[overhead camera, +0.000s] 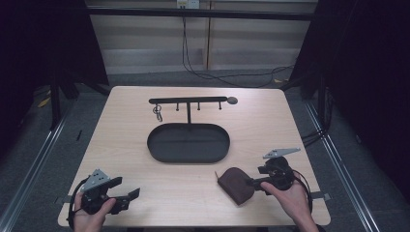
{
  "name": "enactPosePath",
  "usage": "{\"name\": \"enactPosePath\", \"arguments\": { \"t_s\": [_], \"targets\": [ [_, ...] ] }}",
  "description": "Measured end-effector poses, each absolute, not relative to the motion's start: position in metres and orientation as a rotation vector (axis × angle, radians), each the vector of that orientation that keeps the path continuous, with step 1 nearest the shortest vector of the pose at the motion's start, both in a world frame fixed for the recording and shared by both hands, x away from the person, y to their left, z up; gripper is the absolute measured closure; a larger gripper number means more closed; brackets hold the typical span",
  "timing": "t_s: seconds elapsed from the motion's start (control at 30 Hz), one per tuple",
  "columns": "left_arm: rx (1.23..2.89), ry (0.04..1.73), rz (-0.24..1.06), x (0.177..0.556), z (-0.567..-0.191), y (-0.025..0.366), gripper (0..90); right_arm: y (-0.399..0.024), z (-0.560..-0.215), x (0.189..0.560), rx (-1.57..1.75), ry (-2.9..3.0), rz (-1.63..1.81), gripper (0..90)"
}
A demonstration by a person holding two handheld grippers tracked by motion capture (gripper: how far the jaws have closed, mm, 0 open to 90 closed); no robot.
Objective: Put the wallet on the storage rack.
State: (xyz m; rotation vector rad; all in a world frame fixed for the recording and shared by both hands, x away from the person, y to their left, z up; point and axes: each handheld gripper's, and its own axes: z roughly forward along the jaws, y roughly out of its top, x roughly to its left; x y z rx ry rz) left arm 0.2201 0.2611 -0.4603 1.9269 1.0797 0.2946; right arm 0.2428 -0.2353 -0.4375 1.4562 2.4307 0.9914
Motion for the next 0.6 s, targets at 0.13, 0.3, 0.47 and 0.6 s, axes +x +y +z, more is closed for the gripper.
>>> {"name": "enactPosePath", "arguments": {
  "t_s": [0.13,0.3,0.47,0.6],
  "targets": [
    [1.928,1.077,0.285,0.224,-0.460,0.262,17.3,-0.224,-0.437,0.253,1.445,2.532,0.940,23.9],
    [1.940,1.070,0.271,0.225,-0.461,0.261,17.1,-0.214,-0.435,0.265,1.430,2.585,0.878,21.2],
    [1.956,1.072,0.259,0.226,-0.461,0.260,17.2,-0.204,-0.434,0.274,1.424,2.650,0.795,19.1],
    [1.957,1.065,0.251,0.226,-0.461,0.261,17.2,-0.199,-0.433,0.280,1.413,2.684,0.725,18.9]
  ]
}}
